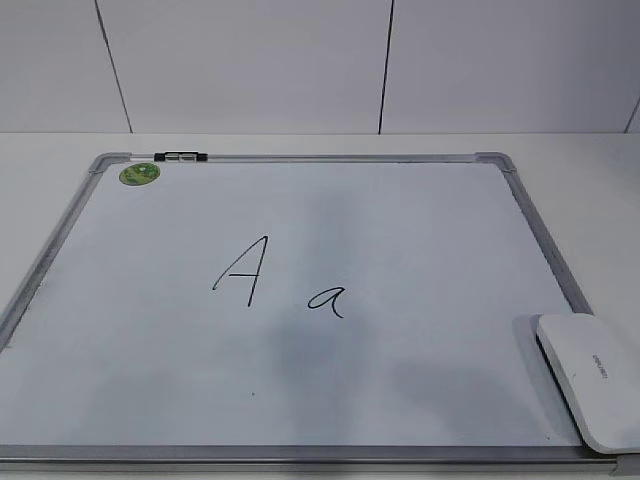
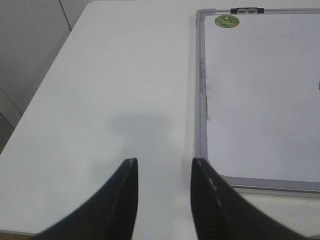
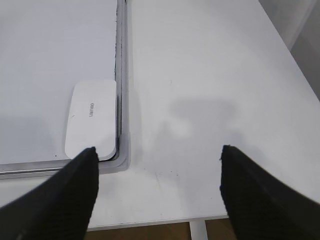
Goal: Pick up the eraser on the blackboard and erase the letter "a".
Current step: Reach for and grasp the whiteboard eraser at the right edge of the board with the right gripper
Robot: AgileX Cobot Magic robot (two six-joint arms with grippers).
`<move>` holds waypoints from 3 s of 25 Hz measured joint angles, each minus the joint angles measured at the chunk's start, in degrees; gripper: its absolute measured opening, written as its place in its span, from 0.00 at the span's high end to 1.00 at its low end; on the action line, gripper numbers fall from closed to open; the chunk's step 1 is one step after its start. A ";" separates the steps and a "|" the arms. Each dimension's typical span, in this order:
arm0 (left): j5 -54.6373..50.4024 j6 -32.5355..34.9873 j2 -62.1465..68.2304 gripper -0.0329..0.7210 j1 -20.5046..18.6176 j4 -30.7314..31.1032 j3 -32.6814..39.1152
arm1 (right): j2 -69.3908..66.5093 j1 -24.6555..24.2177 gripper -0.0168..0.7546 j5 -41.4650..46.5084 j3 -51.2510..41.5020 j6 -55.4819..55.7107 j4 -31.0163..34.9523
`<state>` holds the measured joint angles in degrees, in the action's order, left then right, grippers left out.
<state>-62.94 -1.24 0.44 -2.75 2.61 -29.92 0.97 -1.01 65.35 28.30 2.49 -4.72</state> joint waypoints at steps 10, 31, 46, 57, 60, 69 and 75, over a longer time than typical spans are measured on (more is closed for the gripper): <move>0.00 0.00 0.00 0.61 0.00 0.00 0.00 | 0.00 0.00 0.22 0.00 0.00 0.00 0.12; 0.00 0.00 0.00 0.61 0.00 0.00 0.00 | -13.99 0.00 0.22 -5.86 0.96 -9.80 11.43; 0.00 0.00 0.00 0.61 0.00 0.00 0.00 | -34.81 0.00 0.22 -15.85 2.95 -14.68 18.63; 0.00 0.00 0.00 0.61 0.00 0.00 0.00 | -43.65 0.00 0.22 -13.81 8.69 -15.02 20.06; 0.00 0.00 0.00 0.61 0.00 0.00 0.00 | -46.10 0.00 0.22 -13.06 9.86 -15.02 20.56; 0.00 0.00 0.00 0.61 0.00 0.00 0.00 | -54.13 0.00 0.22 -8.93 13.61 -15.02 21.15; 0.00 0.00 0.00 0.61 0.00 0.00 0.00 | -58.89 2.83 0.22 -8.10 13.79 -13.80 20.80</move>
<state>-62.94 -1.24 0.44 -2.75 2.61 -29.92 -57.91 1.82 57.25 42.09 -11.31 16.08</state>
